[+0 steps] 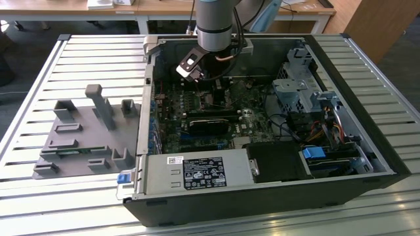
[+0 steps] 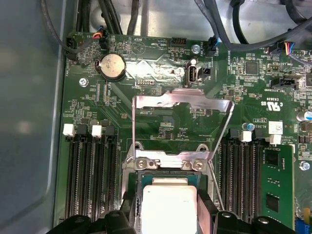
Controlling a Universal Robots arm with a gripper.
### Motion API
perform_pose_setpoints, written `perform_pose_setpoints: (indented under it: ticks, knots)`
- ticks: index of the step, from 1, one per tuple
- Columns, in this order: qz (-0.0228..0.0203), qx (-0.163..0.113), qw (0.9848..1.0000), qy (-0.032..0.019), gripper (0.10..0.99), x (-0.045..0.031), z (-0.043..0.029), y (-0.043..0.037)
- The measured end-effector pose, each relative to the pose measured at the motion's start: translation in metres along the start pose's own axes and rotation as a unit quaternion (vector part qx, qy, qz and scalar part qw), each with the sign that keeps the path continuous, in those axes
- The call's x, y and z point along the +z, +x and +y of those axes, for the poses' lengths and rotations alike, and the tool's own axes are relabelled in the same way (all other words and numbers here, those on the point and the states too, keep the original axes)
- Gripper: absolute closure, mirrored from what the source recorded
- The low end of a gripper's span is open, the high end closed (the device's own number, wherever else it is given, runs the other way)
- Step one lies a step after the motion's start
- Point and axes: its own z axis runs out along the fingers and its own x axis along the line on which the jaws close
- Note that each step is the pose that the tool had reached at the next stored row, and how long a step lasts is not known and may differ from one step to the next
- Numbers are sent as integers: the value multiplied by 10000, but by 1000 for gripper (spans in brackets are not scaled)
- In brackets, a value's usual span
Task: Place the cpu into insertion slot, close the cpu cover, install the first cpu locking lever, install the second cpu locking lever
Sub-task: 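Place the cpu into insertion slot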
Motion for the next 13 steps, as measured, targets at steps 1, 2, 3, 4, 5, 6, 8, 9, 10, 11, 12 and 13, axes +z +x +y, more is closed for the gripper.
perform_pose_setpoints:
  ticks: [1, 2, 3, 4, 5, 6, 8, 9, 10, 11, 12, 13]
  knots:
    - [0, 0, 10000, 0, 475, 2, 4, 0]
    - [-1, 3, 10000, 0, 475, 3, 8, 0]
    - [-1, 5, 10000, 1, 475, 4, 12, 0]
    - [-1, 5, 10000, 1, 475, 4, 11, 0]
    - [0, 6, 10000, 1, 475, 4, 11, 0]
    - [0, 6, 10000, 1, 475, 1, 12, 0]
    - [0, 5, 10000, 0, 475, -23, 14, -1]
    - [0, 6, 10000, 1, 475, -43, 15, -3]
    - [0, 6, 10000, 0, 475, -61, 17, -4]
    - [0, 6, 10000, 1, 475, -81, 18, -5]
    - [0, 5, 10000, 0, 475, -97, 19, -7]
    - [0, 5, 10000, 1, 475, -105, 20, -11]
